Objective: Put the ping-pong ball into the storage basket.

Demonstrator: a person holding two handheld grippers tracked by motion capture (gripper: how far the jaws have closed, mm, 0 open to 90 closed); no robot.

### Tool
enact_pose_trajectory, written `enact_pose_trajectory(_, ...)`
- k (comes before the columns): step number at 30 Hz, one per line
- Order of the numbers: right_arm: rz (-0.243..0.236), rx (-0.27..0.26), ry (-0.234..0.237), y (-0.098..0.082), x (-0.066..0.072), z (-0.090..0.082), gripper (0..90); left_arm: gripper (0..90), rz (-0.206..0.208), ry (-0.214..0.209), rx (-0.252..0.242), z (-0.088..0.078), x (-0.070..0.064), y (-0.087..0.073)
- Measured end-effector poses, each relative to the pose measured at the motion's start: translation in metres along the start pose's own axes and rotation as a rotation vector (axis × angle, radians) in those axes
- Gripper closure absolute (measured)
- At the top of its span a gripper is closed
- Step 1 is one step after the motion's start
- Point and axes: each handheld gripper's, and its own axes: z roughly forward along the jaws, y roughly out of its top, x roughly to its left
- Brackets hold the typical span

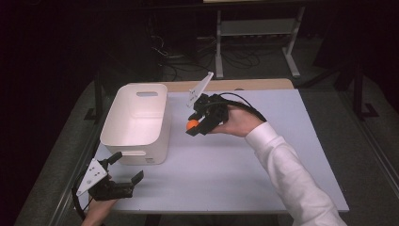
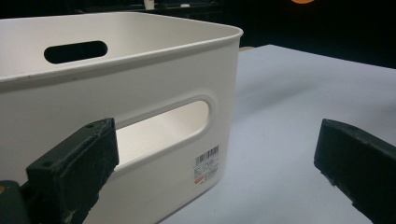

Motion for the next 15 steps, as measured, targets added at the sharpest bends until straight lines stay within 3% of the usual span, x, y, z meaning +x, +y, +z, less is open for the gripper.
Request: enact_pose_trajectory(15, -0.022, 0.0, 0.004, 0.017, -0.002, 0.002, 49.4, 0.0, 0.007, -0.003, 0.005, 0.0, 0.0, 0.0)
